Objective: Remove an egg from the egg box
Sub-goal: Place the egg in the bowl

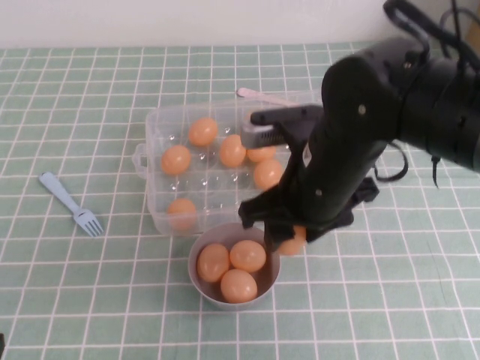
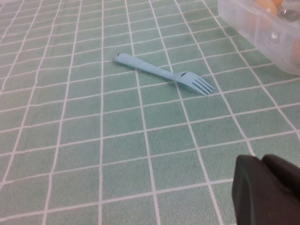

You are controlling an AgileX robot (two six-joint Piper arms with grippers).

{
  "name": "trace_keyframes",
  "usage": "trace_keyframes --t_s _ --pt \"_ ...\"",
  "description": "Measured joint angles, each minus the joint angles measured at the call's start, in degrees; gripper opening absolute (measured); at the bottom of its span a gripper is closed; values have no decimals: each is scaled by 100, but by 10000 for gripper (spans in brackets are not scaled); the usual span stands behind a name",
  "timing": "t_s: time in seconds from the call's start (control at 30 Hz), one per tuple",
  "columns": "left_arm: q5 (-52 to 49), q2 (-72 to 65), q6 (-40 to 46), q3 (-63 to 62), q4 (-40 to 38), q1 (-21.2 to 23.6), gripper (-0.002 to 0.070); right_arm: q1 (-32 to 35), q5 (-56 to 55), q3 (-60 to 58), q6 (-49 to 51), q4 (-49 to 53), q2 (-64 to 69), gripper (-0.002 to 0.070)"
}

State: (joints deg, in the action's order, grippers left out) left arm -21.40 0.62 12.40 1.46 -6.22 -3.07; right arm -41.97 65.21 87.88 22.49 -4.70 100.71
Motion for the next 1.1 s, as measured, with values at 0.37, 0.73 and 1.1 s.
trace_keyframes --t_s 0.37,0.73,1.1 --pt "0 0 0 0 0 0 -4 -130 -536 -330 -401 -554 484 360" --pt "0 0 0 0 0 0 -4 -130 -868 -330 -424 -575 869 360" --pt "0 0 0 0 0 0 -4 -130 -995 -330 -424 -611 869 368"
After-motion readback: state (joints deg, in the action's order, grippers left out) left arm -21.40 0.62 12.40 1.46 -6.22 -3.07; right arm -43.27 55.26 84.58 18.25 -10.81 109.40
